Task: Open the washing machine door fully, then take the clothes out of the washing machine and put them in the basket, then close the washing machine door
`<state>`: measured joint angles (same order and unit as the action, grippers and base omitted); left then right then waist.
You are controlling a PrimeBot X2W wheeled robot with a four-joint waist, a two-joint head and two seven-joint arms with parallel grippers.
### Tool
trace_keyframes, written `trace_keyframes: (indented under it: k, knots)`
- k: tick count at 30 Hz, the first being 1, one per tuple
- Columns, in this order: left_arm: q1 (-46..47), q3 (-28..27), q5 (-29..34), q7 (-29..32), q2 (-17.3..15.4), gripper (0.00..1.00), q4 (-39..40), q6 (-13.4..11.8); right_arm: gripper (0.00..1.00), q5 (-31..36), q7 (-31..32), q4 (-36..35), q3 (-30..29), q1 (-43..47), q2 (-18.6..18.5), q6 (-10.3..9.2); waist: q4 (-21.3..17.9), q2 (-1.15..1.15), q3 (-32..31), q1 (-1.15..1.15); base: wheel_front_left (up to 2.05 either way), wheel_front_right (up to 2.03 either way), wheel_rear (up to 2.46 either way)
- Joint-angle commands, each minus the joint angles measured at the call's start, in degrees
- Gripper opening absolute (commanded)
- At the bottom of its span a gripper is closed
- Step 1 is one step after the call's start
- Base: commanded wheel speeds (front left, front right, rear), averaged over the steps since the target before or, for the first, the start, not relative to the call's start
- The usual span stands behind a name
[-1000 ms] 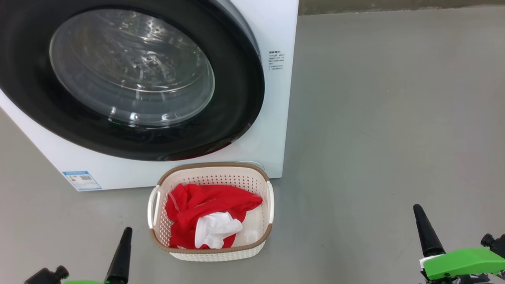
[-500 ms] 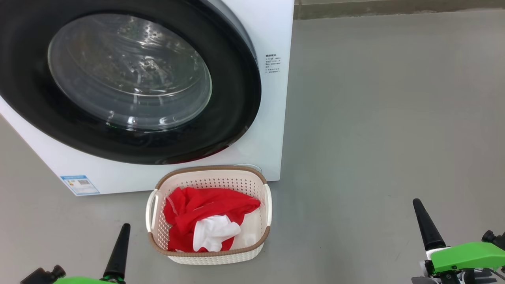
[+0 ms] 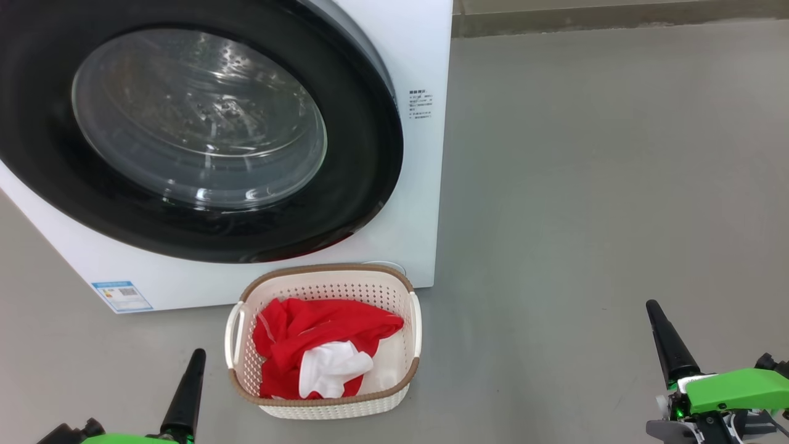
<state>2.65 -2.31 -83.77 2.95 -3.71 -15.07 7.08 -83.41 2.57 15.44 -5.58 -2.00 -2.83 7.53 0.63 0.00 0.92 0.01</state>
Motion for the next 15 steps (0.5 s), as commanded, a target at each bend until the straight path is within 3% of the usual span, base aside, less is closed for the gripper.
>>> trace_keyframes:
  k: [1,15]
  knots:
    - [2.87,-2.12,-1.53,0.43,-0.44,0.00,1.14,0.36,0.00,-1.87,0.48,-1.47,0.66,-2.75,-0.88,-0.04,-0.07,0.00,-0.08,0.00,0.00,0.00,0.00]
    - [3.43,-3.17,-8.83,2.63,0.08,0.00,1.06,0.40,0.00,-9.45,2.74,-1.49,0.39,-4.00,-1.01,-0.04,-0.60,0.00,-0.71,0.00,0.00,0.00,0.00]
